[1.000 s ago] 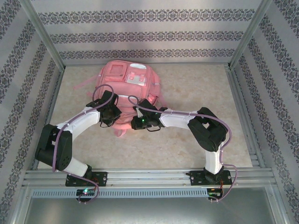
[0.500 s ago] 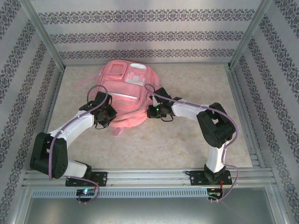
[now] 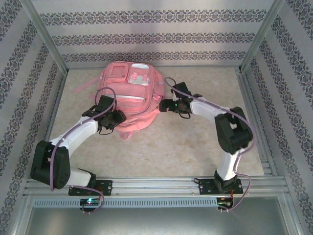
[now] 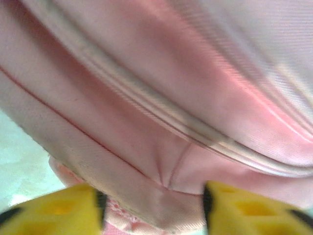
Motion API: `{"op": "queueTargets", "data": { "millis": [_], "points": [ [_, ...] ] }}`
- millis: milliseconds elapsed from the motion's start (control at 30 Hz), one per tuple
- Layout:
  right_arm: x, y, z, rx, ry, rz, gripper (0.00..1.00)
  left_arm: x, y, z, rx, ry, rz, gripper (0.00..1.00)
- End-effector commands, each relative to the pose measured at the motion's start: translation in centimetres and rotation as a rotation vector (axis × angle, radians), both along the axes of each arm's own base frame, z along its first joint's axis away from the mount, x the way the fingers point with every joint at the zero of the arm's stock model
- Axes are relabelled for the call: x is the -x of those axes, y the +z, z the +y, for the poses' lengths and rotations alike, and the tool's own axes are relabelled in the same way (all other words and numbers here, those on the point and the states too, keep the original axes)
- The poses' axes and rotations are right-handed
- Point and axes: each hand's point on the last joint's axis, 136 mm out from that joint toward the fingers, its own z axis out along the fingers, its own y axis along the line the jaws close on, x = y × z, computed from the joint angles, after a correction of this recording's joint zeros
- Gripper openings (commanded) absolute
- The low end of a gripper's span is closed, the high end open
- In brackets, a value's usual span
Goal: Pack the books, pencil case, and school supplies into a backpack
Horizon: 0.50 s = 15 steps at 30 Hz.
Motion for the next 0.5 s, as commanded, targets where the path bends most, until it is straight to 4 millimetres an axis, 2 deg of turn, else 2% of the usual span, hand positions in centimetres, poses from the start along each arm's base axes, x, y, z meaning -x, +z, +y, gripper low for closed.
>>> {"op": "queueTargets", "data": {
  "millis": [0,100,200,267,333,433,467],
  "points": [
    [1.3,3.9,-2.5,0.025,-0.026,-0.146,0.98,0.1,2.5,1.9,-0.160,-0.095,-0.113,1.00],
    [2.0,7.1,-5.0,-0.011,-0.069,-0.291,0.98,0.1,2.8,3.5,-0.267,-0.147,-0.175,1.00],
    [2.7,9.0,-9.4,0.103,-0.169,-0.440,0.98,0.1,2.0,7.5,-0.493,-0.087,-0.205,1.00],
    [3.2,9.6,-10.5,0.160,-0.088,-0.643,0.98,-0.1,1.3,9.7,-0.643,-0.083,-0.243,1.00],
    [4.5,9.5,-12.8,0.230,-0.125,-0.810,0.98,-0.6,0.3,10.3,-0.747,-0.165,-0.310,1.00],
    [5.5,9.8,-18.7,0.252,-0.413,-0.815,0.98,-0.9,-0.2,11.6,-0.808,-0.121,-0.394,1.00],
    [6.0,9.3,-19.7,0.272,-0.419,-0.808,0.98,-0.9,-0.3,11.7,-0.799,-0.099,-0.431,1.00]
  ]
}}
